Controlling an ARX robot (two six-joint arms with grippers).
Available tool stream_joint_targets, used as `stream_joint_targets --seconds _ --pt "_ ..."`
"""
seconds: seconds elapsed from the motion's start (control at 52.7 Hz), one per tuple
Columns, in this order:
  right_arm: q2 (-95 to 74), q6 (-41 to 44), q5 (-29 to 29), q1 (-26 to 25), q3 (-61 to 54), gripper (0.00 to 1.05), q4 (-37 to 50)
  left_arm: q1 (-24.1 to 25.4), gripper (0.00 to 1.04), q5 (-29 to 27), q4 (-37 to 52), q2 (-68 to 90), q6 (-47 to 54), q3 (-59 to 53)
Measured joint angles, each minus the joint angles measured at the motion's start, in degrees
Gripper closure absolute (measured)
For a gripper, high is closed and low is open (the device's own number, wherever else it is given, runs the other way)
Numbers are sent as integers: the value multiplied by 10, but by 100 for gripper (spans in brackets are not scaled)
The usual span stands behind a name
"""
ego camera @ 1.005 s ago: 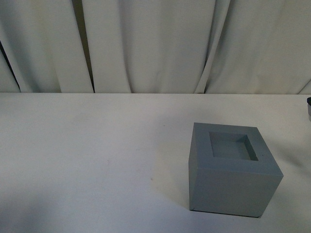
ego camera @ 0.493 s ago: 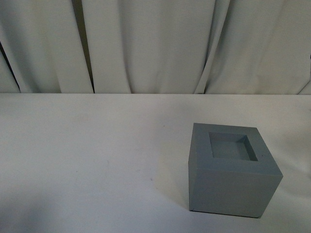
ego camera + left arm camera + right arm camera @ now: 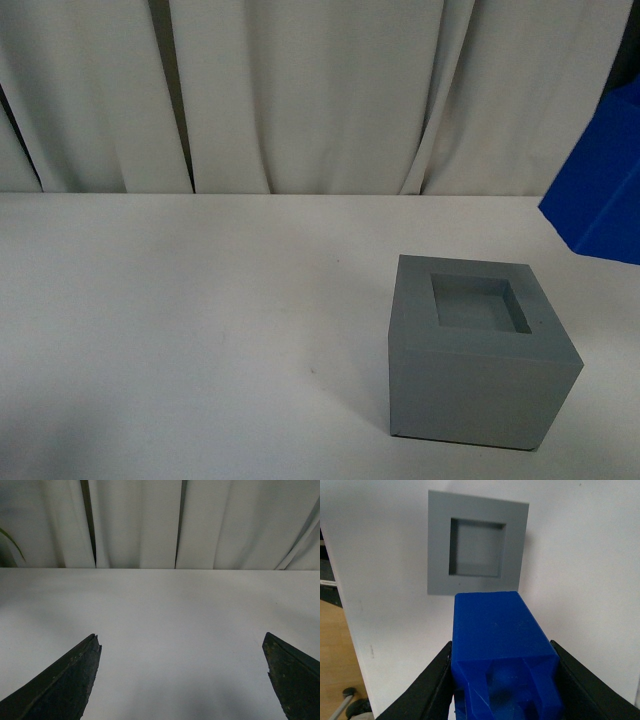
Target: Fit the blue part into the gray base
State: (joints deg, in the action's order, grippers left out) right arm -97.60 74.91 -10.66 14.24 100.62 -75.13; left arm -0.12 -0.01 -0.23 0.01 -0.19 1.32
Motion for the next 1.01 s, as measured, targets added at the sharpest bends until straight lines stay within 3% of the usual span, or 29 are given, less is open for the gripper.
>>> stream_joint_targets --seconds 0.266,1.005 --pt "29 -43 23 70 -53 57 38 0 6 0 0 0 0 0" --pt "-5 -93 47 85 -82 57 92 0 6 0 0 0 0 0"
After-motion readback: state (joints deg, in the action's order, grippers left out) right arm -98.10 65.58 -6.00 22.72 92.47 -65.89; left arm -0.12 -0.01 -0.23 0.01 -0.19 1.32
